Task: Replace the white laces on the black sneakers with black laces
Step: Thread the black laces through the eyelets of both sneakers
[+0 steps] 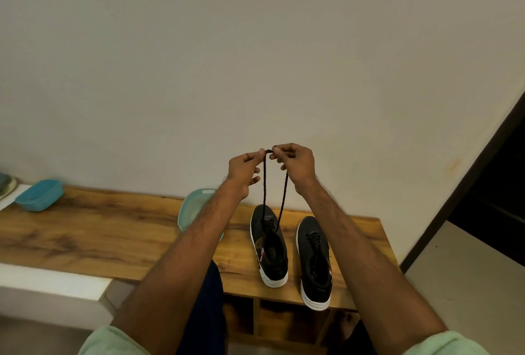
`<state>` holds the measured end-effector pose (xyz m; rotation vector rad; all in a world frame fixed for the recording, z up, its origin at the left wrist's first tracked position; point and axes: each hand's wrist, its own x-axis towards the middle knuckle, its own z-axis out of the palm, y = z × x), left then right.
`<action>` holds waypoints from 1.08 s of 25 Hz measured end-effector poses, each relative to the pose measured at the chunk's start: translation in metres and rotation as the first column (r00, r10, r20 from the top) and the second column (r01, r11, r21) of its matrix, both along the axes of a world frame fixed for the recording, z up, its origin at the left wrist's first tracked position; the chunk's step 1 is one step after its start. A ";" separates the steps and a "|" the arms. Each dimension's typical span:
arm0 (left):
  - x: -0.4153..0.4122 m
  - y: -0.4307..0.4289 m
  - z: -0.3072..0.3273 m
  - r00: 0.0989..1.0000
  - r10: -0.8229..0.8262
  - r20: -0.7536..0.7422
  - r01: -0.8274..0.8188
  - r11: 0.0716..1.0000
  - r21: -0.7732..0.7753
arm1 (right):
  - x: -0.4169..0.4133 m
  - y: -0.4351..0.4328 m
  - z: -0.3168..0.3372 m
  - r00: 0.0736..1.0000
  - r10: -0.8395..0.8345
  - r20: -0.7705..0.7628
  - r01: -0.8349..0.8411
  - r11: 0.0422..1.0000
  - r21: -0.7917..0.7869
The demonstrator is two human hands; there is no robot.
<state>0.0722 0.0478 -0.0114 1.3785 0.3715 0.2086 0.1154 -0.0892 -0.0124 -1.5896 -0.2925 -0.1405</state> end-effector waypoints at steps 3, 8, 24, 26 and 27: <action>0.001 -0.007 -0.002 0.999 0.047 0.003 -0.047 0.992 -0.115 | 0.002 0.002 -0.003 0.993 -0.113 -0.042 0.114 0.993 0.042; 0.000 -0.008 -0.014 0.975 0.216 0.056 -0.155 0.837 -0.525 | 0.009 -0.004 -0.010 0.952 -0.233 -0.197 0.278 0.928 0.247; -0.024 0.069 -0.175 0.977 0.006 -0.215 0.146 0.715 0.684 | 0.019 -0.103 -0.155 0.893 -0.325 -0.312 0.256 0.936 -0.241; -0.024 0.043 -0.192 0.913 -0.141 -0.382 0.399 0.505 0.765 | 0.003 -0.079 -0.168 0.982 -0.108 -0.154 0.013 0.855 -0.518; -0.024 0.032 -0.200 0.889 -0.158 -0.430 0.454 0.433 0.779 | -0.003 -0.068 -0.174 0.988 -0.004 -0.155 -0.091 0.792 -0.604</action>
